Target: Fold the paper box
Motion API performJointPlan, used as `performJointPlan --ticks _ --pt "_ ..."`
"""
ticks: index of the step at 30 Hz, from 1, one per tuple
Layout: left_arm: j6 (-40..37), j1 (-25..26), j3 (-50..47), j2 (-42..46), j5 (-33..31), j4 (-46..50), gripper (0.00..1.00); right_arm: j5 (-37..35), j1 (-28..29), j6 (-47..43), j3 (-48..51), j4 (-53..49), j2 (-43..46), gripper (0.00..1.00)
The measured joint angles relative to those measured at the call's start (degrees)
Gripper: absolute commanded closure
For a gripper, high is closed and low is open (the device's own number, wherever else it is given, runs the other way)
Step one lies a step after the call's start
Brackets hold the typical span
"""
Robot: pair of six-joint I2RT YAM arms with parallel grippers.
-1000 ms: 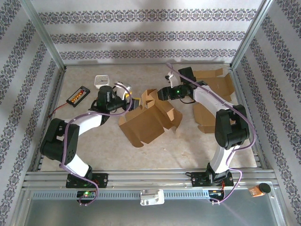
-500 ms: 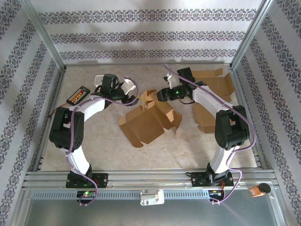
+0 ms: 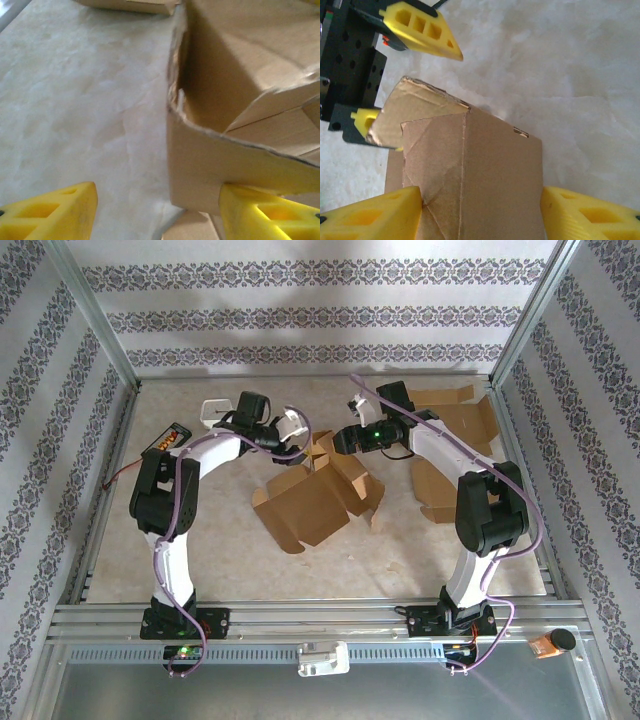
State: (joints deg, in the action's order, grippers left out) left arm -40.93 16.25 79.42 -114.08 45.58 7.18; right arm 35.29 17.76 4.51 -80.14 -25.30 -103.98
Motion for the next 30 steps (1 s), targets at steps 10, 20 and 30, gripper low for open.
performJointPlan --ticks 10,20,30 --pt "-0.74 3.85 0.61 -0.61 -0.11 0.13 0.36 0.70 0.00 0.02 -0.17 -0.02 -0.57 0.36" --pt "4.13 5.53 -1.33 -1.40 -2.14 -6.25 0.48 2.19 -0.48 1.16 -0.20 0.09 -0.87 0.34" --pt "5.62 5.55 -2.80 -1.51 -3.82 -8.72 0.55 9.51 -4.42 7.63 0.07 3.52 -1.11 0.34"
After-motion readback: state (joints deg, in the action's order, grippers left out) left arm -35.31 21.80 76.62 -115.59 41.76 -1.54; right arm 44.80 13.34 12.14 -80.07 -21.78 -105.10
